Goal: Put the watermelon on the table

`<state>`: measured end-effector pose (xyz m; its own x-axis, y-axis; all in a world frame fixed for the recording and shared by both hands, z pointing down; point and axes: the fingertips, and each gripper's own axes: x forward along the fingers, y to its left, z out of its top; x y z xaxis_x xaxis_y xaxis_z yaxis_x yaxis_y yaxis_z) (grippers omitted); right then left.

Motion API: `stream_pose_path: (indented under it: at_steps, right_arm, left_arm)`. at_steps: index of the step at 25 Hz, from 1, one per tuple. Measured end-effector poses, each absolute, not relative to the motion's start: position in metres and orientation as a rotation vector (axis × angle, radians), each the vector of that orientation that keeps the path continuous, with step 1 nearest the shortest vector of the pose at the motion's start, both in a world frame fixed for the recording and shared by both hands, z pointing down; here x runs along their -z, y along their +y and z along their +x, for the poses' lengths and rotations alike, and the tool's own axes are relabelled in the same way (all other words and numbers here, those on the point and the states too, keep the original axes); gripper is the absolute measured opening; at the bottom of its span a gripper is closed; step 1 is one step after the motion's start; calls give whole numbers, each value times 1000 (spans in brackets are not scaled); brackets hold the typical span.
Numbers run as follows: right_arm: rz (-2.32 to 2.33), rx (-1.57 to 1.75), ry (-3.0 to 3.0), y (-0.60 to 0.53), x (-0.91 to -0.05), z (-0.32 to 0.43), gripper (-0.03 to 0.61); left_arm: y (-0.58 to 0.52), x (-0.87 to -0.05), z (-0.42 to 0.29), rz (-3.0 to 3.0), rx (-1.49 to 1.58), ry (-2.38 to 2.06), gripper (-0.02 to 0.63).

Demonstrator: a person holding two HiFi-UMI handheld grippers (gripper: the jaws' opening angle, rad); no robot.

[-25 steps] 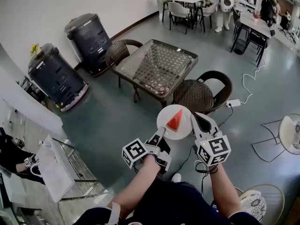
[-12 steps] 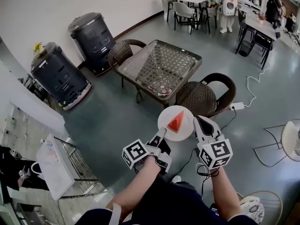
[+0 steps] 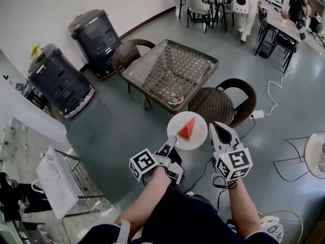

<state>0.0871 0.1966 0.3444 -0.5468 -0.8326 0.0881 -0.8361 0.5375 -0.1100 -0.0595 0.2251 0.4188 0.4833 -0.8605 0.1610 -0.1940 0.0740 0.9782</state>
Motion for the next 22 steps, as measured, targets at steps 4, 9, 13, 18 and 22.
stream_pose_path:
  at_steps: [4, 9, 13, 18, 22]
  right_arm:
    - [1499, -213, -2717, 174, -346, 84, 3]
    - [1526, -215, -2684, 139, -348, 85, 2]
    - [1556, -226, -2652, 108, -354, 85, 2]
    - [1580, -234, -2616, 69, -355, 79, 2]
    - [1602, -246, -2589, 37, -359, 72, 2]
  left_arm:
    - [198, -420, -61, 1445, 644, -969, 15]
    - [158, -420, -62, 1463, 631, -949, 15]
    - [126, -427, -63, 1459, 609, -933, 15]
    - [83, -430, -69, 1465, 589, -910, 15]
    - [46, -432, -76, 1472, 571, -897, 15]
